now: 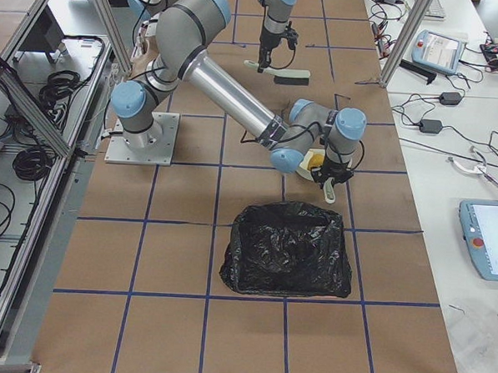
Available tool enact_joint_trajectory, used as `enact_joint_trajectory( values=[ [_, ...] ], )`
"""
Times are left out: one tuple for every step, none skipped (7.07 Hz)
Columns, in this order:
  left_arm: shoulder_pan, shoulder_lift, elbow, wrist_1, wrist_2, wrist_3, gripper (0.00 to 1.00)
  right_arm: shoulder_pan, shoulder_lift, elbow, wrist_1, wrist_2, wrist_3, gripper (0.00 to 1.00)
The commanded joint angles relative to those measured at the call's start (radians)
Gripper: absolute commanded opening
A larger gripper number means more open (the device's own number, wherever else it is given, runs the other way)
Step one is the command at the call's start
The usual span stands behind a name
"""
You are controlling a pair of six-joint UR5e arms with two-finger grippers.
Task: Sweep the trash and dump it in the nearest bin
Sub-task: 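Pull the brush back with the left gripper while the right gripper lifts the dustpan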
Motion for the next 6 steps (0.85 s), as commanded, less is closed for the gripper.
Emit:
enact_joint_trajectory(
  values=[
    [0.000,0.172,-0.304,0.128,0.035,0.000,0.00,0.001,-0.032,0.003,0.010,0.002,0.003,0.00],
    [-0.012,0.254,-0.419,0.138,0.030,-0.001,0.00,0.001,-0.045,0.004,0.025,0.004,0.005,0.00],
    [-0.015,0.306,-0.508,0.139,0.032,-0.001,0.00,0.010,-0.071,0.006,0.044,0.005,0.009,0.00],
    [-0.026,0.357,-0.577,0.140,0.033,0.000,0.00,0.026,-0.103,0.006,0.086,0.005,0.026,0.00],
    [-0.038,0.366,-0.604,0.149,0.029,-0.001,0.00,0.032,-0.124,0.007,0.099,0.008,0.040,0.00],
    [-0.054,0.360,-0.612,0.196,0.026,0.005,0.00,0.030,-0.137,0.006,0.122,0.020,0.040,0.00]
  ],
)
